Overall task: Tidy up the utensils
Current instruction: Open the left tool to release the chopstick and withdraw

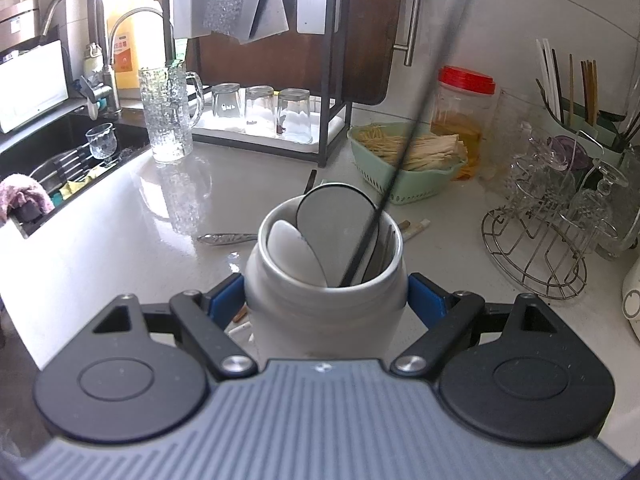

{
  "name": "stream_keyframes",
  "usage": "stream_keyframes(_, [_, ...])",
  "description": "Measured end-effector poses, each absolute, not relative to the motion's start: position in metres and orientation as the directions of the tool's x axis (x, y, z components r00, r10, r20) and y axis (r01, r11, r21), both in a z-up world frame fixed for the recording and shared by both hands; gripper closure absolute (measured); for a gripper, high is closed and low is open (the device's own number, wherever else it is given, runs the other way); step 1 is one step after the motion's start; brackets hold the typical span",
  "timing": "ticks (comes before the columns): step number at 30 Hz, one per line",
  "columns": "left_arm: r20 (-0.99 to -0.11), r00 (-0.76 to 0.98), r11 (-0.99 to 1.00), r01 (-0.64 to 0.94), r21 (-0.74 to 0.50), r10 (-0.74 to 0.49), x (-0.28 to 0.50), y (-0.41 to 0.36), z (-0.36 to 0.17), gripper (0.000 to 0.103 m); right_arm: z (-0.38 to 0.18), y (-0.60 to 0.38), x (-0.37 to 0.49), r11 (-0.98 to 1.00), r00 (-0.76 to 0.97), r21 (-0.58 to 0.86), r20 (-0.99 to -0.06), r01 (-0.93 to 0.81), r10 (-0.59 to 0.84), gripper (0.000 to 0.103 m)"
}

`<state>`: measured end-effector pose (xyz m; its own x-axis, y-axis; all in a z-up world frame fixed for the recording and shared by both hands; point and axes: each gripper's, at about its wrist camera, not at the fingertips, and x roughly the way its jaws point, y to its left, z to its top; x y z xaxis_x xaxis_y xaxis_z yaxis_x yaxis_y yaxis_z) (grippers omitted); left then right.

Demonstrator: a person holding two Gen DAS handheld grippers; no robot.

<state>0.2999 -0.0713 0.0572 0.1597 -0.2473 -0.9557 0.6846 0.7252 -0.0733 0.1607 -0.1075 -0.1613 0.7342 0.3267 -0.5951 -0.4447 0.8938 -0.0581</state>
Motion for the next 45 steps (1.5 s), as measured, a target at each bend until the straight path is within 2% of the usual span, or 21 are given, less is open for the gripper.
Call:
stream_keyframes(8, [-0.909, 0.260, 0.808, 0.576, -0.125, -0.326, 0.299, -0.045, 0.028, 0.070, -0.162, -0.108, 0.160, 0.894, 0.736, -0.060, -0.594, -0.445, 0.326, 0.014])
stream_keyframes(10, [-0.901, 0.282, 0.822, 0.554, -0.129, -0.331, 0.302, -0.041, 0.017, 0.061, -0.161, -0.107, 0.161, 0.894, 0.735, -0.060, -0.595, -0.444, 0.325, 0.014])
stream_keyframes(11, [-0.895, 0.299, 0.831, 0.541, -0.128, -0.332, 0.305, -0.039, 0.010, 0.059, -0.161, -0.107, 0.161, 0.894, 0.735, -0.060, -0.596, -0.444, 0.324, 0.014])
stream_keyframes(20, [-0.845, 0.322, 0.839, 0.490, -0.238, -0.427, 0.315, -0.038, -0.027, 0.060, -0.161, -0.106, 0.162, 0.896, 0.734, -0.064, -0.600, -0.440, 0.318, 0.014])
stream_keyframes(23, [-0.836, 0.329, 0.835, 0.492, -0.245, -0.439, 0.316, -0.042, -0.033, 0.064, -0.161, -0.106, 0.162, 0.896, 0.734, -0.064, -0.600, -0.440, 0.318, 0.014])
stream_keyframes(25, [-0.838, 0.332, 0.839, 0.488, -0.239, -0.432, 0.317, -0.044, -0.036, 0.086, -0.161, -0.105, 0.162, 0.895, 0.734, -0.064, -0.600, -0.441, 0.319, 0.014])
stream_keyframes(27, [-0.839, 0.318, 0.841, 0.474, -0.263, -0.442, 0.319, -0.043, -0.041, 0.097, -0.161, -0.106, 0.162, 0.896, 0.734, -0.062, -0.599, -0.440, 0.319, 0.014])
stream_keyframes(31, [-0.831, 0.309, 0.828, 0.484, -0.282, -0.463, 0.316, -0.044, -0.041, 0.097, -0.161, -0.107, 0.161, 0.895, 0.733, -0.062, -0.599, -0.442, 0.321, 0.014])
stream_keyframes(39, [-0.808, 0.324, 0.829, 0.458, -0.321, -0.492, 0.314, -0.036, -0.038, 0.095, -0.161, -0.110, 0.160, 0.893, 0.731, -0.059, -0.600, -0.445, 0.325, 0.014])
stream_keyframes(41, [-0.812, 0.334, 0.839, 0.447, -0.312, -0.479, 0.312, -0.033, -0.035, 0.089, -0.161, -0.110, 0.160, 0.892, 0.729, -0.058, -0.601, -0.448, 0.327, 0.014])
stream_keyframes(43, [-0.821, 0.358, 0.855, 0.444, -0.270, -0.445, 0.307, -0.032, -0.032, 0.077, -0.161, -0.111, 0.160, 0.891, 0.729, -0.059, -0.601, -0.450, 0.328, 0.014])
stream_keyframes(45, [-0.816, 0.382, 0.865, 0.432, -0.256, -0.433, 0.302, -0.027, -0.029, 0.069, -0.161, -0.112, 0.160, 0.890, 0.728, -0.058, -0.600, -0.452, 0.331, 0.014])
